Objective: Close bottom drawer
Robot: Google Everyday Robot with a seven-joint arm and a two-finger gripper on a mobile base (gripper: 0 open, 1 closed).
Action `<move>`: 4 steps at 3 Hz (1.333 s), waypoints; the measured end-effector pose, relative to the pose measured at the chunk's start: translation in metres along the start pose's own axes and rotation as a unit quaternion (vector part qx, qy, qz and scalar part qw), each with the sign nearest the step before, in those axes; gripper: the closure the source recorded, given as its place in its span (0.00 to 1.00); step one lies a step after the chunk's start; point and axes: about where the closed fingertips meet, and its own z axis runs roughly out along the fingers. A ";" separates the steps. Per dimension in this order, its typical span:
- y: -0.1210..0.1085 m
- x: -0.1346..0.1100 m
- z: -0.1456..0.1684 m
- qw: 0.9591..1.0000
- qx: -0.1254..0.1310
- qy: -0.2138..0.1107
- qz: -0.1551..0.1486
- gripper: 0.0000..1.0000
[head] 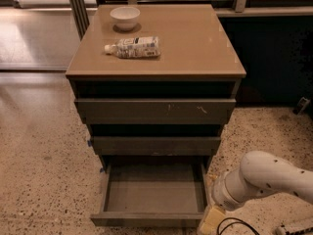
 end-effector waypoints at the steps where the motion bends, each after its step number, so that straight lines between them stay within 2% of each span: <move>1: -0.005 0.013 0.053 0.999 -0.022 -0.029 -0.002 0.00; 2: -0.007 0.027 0.103 0.998 -0.040 -0.054 0.000 0.00; 3: -0.002 0.036 0.137 0.997 -0.056 -0.054 -0.006 0.00; 4: 0.000 0.037 0.139 0.997 -0.059 -0.055 -0.004 0.00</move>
Offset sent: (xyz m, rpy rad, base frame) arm -0.0004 0.0343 -0.1688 0.2074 0.0486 0.0247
